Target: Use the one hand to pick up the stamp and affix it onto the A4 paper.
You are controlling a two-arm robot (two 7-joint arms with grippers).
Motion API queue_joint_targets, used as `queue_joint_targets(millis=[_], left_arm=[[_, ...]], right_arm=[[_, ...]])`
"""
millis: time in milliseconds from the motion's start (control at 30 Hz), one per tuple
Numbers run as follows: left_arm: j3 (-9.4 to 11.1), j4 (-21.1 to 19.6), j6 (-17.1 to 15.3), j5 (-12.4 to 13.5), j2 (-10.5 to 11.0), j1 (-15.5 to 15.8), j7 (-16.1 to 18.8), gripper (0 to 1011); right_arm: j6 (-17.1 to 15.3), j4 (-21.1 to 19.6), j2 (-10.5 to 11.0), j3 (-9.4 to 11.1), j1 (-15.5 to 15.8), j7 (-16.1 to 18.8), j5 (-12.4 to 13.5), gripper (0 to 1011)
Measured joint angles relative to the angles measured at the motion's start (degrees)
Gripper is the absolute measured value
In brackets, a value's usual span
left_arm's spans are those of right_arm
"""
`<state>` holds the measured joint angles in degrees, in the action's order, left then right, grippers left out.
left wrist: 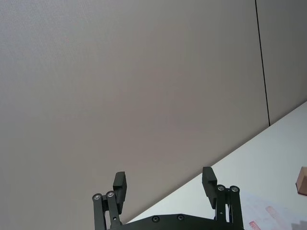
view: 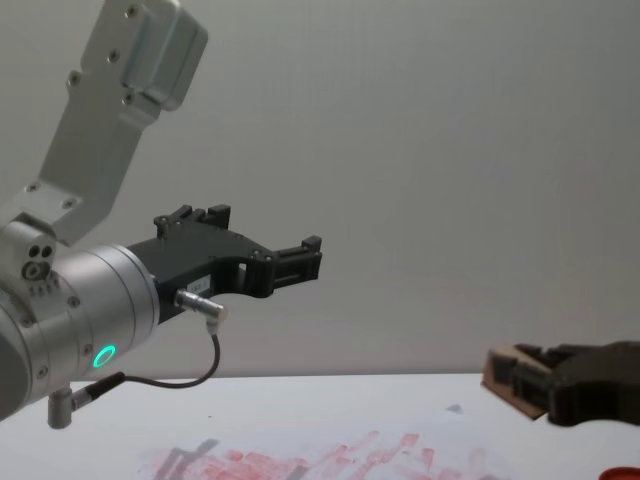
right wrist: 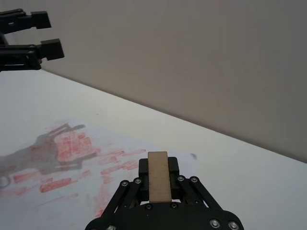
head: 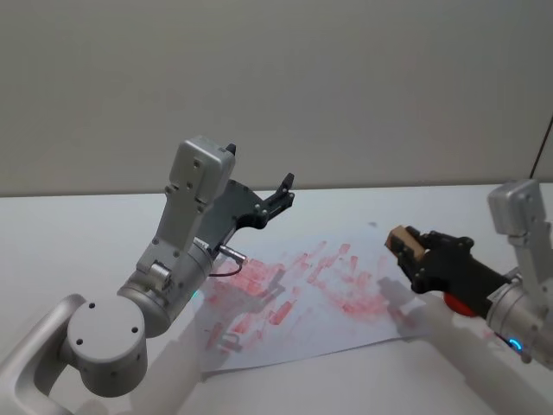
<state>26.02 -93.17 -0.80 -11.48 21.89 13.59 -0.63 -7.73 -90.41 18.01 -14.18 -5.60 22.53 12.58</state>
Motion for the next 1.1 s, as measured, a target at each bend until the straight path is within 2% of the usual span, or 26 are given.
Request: queue_joint_targets(millis=[267,600,1100], left_arm=[[0.0,0.0,0.0,0.0,0.0,0.0,0.0,1001],[0.0,0.0,0.0,0.0,0.0,0.0,0.0,1001],[0.0,0.0,0.0,0.0,0.0,0.0,0.0,1001]], right_arm=[[-3.1,2.0,-0.8,-1.3,-1.2,3.7,-2.1,217],[-6.6,5.8,-1.8,-2.7,-2.9,6.1,-5.6,217],[-7.9,9.2,-2.8,-3.6,-4.7,7.3,-7.2,217]])
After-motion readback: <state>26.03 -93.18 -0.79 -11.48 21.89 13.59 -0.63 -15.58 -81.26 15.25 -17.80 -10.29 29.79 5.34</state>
